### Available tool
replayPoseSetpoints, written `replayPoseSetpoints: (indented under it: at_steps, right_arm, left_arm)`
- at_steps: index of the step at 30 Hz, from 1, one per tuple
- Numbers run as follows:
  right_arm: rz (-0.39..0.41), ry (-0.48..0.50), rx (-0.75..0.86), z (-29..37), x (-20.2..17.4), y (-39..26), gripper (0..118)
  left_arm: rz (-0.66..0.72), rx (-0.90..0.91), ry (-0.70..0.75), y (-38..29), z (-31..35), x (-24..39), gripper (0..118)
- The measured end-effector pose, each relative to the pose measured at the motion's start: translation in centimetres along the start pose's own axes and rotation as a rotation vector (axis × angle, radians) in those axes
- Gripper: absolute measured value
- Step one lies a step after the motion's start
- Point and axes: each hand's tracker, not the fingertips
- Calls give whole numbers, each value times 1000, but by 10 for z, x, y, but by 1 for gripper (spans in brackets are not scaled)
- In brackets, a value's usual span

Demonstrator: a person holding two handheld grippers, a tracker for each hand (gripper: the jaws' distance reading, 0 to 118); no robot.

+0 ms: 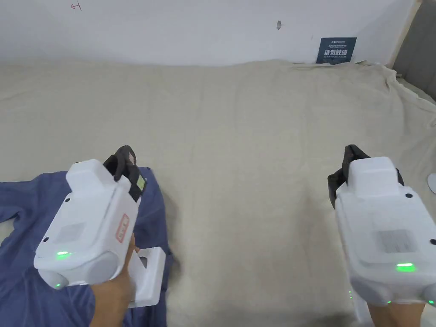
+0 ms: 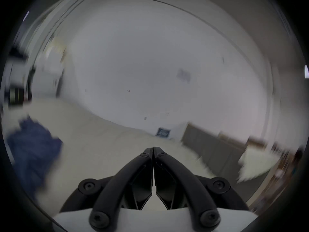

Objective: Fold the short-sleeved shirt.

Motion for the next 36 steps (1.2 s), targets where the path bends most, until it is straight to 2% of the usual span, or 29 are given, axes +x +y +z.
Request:
replayPoseSetpoints:
  at_steps: [1, 3, 5, 6, 13, 36]
  right_arm:
    - [-86, 20, -24, -2, 6, -1, 0]
    - [-164, 36, -44, -5, 13, -5, 0]
    - [-193, 51, -51, -6, 16, -8, 0]
    - [-191, 54, -51, -7, 17, -10, 0]
    - [-171, 55, -52, -5, 14, -9, 0]
    - [-156, 58, -57, -2, 12, -7, 0]
  left_arm:
    - [-87, 3, 12, -4, 0, 5, 0]
    - [-235, 11, 35, -12, 0, 16, 0]
    - [-343, 10, 44, -21, 1, 24, 0]
    - [-352, 0, 28, -24, 1, 23, 0]
    - [-262, -5, 20, -26, 1, 22, 0]
    - [-268, 2, 21, -23, 3, 19, 0]
